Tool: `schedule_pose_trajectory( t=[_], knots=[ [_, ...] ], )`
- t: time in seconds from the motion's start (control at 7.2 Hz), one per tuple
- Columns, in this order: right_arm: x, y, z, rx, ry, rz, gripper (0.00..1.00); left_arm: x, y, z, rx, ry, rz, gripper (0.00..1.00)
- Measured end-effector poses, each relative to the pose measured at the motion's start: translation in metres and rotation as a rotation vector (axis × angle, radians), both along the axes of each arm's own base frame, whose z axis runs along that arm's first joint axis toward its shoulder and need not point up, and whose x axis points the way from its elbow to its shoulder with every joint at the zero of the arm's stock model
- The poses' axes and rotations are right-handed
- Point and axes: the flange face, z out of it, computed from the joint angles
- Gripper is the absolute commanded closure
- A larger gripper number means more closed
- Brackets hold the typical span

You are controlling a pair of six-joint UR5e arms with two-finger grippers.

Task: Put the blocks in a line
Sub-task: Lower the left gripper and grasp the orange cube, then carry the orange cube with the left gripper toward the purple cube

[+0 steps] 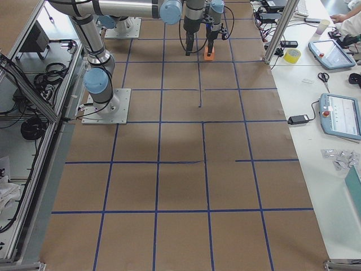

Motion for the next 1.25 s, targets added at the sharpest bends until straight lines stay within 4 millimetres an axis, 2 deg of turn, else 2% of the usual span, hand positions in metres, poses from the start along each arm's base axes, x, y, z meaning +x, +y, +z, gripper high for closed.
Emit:
schedule_pose_trajectory(
  t=[0.14,0.28,0.56,0.69,0.83,0.97,1.25],
  knots=[
    [-0.001,0.0,-0.001,0.004,0.001,-0.005,0.0,0.0,-0.001,-0.001,-0.005,0.002,0.005,0.09],
    [-0.002,0.0,-0.001,0.005,0.001,-0.007,0.0,-0.001,-0.001,-0.002,-0.009,0.004,0.004,0.22],
    [-0.003,-0.002,-0.001,0.004,0.002,-0.006,0.0,-0.004,0.0,-0.002,-0.011,0.004,0.008,0.56],
    [-0.003,-0.003,0.003,-0.005,0.006,-0.003,0.0,-0.008,0.003,-0.001,-0.01,0.004,0.009,0.58],
    [-0.004,-0.003,0.007,-0.012,0.012,-0.002,0.0,-0.01,0.004,-0.001,-0.01,0.005,0.014,0.64],
    [-0.004,-0.003,0.007,-0.013,0.015,-0.002,0.0,-0.012,0.005,0.002,-0.013,0.006,0.015,0.75],
    [-0.003,-0.004,0.006,-0.012,0.007,-0.01,0.0,-0.011,0.003,0.016,-0.037,0.008,0.006,0.76]
  ],
)
